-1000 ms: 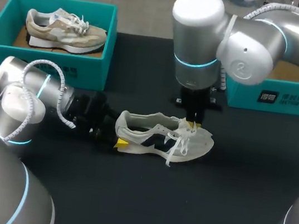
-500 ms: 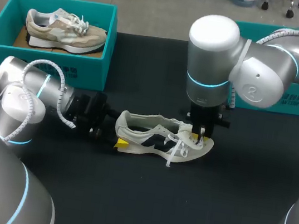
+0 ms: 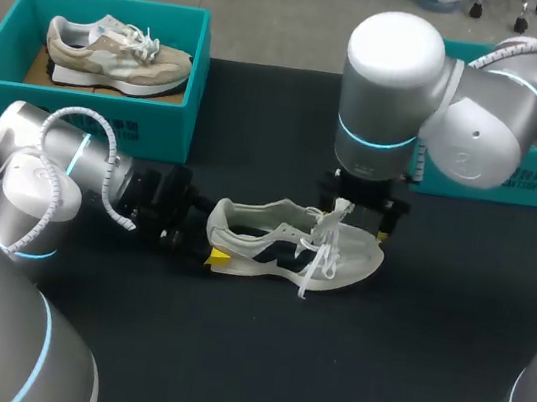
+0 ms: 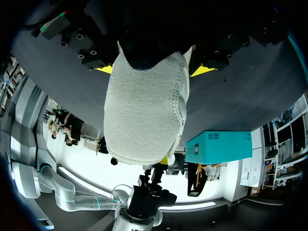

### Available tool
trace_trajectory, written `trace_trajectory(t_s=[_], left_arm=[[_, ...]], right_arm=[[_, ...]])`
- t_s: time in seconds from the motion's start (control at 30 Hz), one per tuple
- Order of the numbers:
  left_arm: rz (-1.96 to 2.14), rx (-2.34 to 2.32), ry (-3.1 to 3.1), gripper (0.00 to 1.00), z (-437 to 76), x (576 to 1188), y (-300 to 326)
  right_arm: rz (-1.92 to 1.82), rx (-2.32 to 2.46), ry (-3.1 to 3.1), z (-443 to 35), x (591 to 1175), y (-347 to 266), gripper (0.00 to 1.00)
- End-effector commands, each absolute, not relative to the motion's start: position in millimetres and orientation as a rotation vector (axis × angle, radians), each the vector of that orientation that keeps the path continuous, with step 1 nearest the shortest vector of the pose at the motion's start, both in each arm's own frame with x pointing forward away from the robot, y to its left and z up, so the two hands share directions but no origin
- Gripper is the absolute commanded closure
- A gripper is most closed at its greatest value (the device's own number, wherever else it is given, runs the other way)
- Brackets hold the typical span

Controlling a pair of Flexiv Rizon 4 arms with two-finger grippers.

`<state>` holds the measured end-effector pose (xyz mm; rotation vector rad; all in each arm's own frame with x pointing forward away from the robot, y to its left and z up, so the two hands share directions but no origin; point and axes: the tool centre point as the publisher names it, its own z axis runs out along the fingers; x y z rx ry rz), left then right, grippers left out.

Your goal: Take the shoe out of the shoebox, open the shoe tongue, remove and reinsert the insole, then place the shoe into the shoebox

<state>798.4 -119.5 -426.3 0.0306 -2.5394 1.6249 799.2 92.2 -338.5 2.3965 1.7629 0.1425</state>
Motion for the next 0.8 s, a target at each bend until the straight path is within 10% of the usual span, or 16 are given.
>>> trace_trajectory(t_s=[0.03,0.8], left_arm=[[1.623,0.030,-2.539,1.00,-430,800,-119],[1.623,0.030,-2.539,1.00,-430,800,-119]], right_arm=[[0.275,2.354,1.827,-306,790,91,0.00],[0.568,1.764,2.463,-252,784,163,0.00]])
